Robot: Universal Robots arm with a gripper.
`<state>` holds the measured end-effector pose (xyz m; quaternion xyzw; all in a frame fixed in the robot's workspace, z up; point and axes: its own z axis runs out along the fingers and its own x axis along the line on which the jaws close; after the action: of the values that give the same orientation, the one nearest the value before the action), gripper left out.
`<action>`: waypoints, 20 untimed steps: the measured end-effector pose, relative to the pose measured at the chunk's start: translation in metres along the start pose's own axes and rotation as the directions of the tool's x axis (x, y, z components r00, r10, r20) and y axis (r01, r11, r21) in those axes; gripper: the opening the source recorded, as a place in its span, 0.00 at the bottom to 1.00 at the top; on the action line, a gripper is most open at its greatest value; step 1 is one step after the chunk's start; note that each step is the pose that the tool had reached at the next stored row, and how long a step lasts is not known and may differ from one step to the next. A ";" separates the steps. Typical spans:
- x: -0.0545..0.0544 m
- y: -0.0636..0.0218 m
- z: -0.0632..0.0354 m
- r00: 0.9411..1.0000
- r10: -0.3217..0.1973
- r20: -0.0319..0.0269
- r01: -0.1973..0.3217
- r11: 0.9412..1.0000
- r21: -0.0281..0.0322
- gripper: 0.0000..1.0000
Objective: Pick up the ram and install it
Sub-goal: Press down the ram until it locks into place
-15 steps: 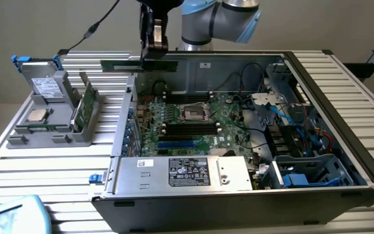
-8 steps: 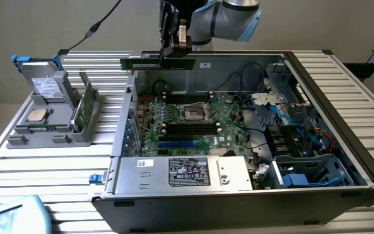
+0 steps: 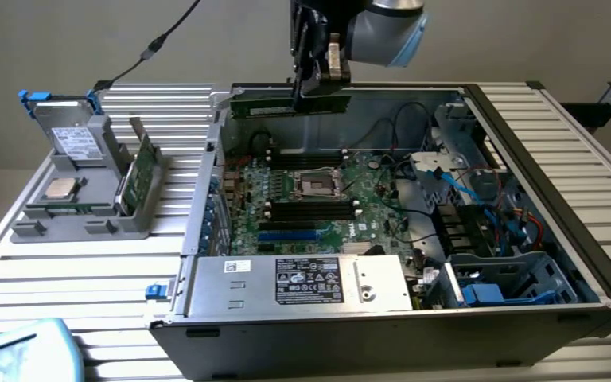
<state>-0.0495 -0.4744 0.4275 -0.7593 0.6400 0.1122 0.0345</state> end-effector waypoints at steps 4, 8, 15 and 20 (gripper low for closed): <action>0.002 -0.0065 0.0025 1.000 0.015 0.001 -0.015 1.000 0.006 0.14; 0.004 -0.0120 0.0081 0.999 0.043 0.004 -0.043 0.999 0.012 0.14; 0.007 -0.0193 0.0196 0.995 0.104 0.010 -0.104 0.994 0.025 0.14; 0.009 -0.0208 0.0254 0.988 0.153 0.014 -0.153 0.988 0.035 0.14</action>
<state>-0.0309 -0.4743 0.3990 -0.7066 0.6981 0.1076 0.0431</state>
